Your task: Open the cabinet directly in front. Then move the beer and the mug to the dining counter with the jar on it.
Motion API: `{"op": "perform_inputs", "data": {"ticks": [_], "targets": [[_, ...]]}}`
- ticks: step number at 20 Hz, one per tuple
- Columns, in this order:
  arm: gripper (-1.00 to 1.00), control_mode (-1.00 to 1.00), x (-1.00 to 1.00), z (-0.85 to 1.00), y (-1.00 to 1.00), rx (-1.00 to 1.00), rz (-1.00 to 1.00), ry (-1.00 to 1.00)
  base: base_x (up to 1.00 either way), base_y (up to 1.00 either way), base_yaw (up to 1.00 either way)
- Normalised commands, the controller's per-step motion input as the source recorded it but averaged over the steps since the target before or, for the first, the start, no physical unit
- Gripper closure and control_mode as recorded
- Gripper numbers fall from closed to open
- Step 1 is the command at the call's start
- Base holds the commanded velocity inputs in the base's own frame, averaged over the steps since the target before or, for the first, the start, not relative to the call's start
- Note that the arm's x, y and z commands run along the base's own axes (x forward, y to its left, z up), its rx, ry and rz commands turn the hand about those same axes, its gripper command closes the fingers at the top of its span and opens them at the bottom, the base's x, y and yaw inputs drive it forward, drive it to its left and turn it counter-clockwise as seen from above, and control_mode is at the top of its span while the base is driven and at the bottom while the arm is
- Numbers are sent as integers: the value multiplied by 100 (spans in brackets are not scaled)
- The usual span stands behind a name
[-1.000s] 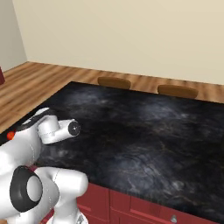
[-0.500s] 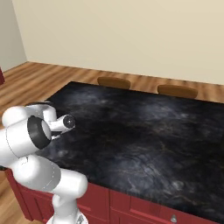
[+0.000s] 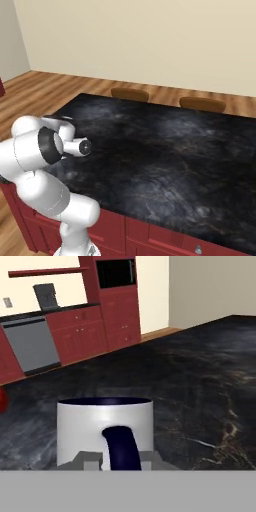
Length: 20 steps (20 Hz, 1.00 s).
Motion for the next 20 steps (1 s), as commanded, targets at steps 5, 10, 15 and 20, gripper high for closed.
{"op": "perform_inputs", "data": {"ticks": [5, 10, 15, 20], "targets": [[100, -100, 0, -70, 0, 0, 4, 0, 0, 0, 0], [100, -100, 0, -72, 0, -1, 1, 0, 0, 0, 0], [100, -100, -38, -37, -2, 0, 5, -8, 0, 0, 0], [100, -100, -16, -11, 0, 0, 3, -6, 0, 0, 0]]}}
